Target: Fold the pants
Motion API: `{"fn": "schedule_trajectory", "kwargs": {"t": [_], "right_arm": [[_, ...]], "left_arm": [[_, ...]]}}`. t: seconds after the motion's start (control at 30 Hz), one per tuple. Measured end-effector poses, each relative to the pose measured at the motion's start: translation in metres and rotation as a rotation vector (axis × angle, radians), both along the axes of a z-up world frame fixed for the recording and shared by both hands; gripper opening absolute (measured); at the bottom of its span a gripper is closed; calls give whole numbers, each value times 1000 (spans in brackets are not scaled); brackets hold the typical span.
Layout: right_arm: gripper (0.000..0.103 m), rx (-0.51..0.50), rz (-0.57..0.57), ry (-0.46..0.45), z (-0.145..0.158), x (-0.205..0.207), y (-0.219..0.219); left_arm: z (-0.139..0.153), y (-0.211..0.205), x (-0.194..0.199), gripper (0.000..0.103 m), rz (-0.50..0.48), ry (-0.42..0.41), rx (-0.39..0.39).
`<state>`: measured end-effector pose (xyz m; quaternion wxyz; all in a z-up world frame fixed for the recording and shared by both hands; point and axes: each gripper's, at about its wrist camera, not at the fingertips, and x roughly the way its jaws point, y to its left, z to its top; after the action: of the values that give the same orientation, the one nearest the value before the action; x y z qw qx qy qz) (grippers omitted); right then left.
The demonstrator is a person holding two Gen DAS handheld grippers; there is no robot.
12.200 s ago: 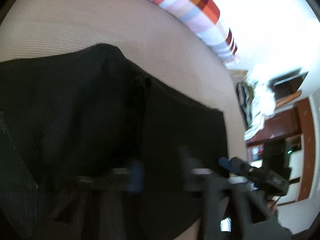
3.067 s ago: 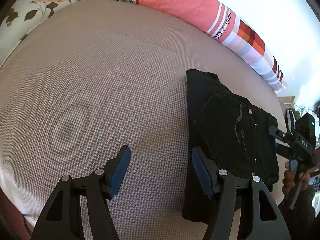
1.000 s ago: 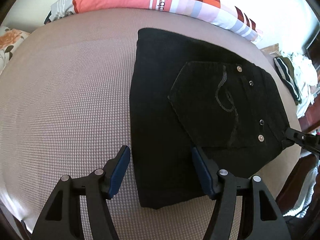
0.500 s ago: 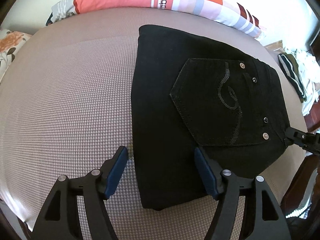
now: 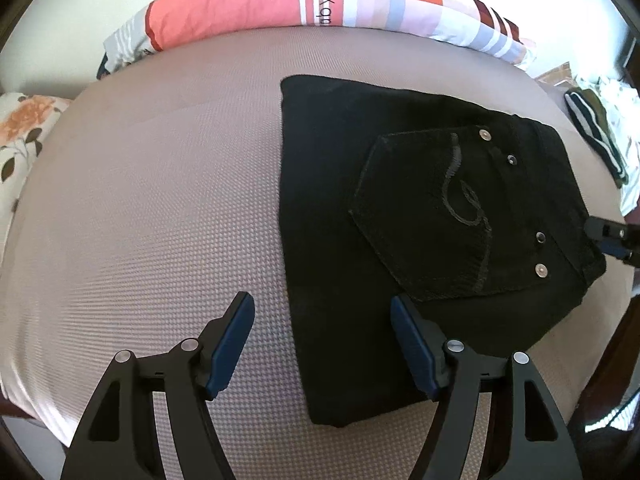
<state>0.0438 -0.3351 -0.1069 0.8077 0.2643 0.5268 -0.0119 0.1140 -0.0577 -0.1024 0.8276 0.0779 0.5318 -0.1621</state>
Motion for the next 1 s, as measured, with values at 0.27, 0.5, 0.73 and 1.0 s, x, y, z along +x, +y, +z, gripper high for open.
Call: {"fn": "schedule_trajectory", "kwargs": {"t": [0.27, 0.5, 0.73, 1.0], "right_arm": [[54, -32, 39, 8, -6, 23, 6], [54, 19, 67, 12, -22, 25, -4], [54, 159, 89, 21, -38, 30, -19], [55, 359, 172, 6, -52, 38, -40]], "left_arm": [[6, 16, 15, 71, 42, 5, -49], [0, 37, 36, 71, 103, 86, -153], [-14, 46, 47, 71, 102, 215, -309], [-25, 50, 62, 71, 84, 342, -515]]}}
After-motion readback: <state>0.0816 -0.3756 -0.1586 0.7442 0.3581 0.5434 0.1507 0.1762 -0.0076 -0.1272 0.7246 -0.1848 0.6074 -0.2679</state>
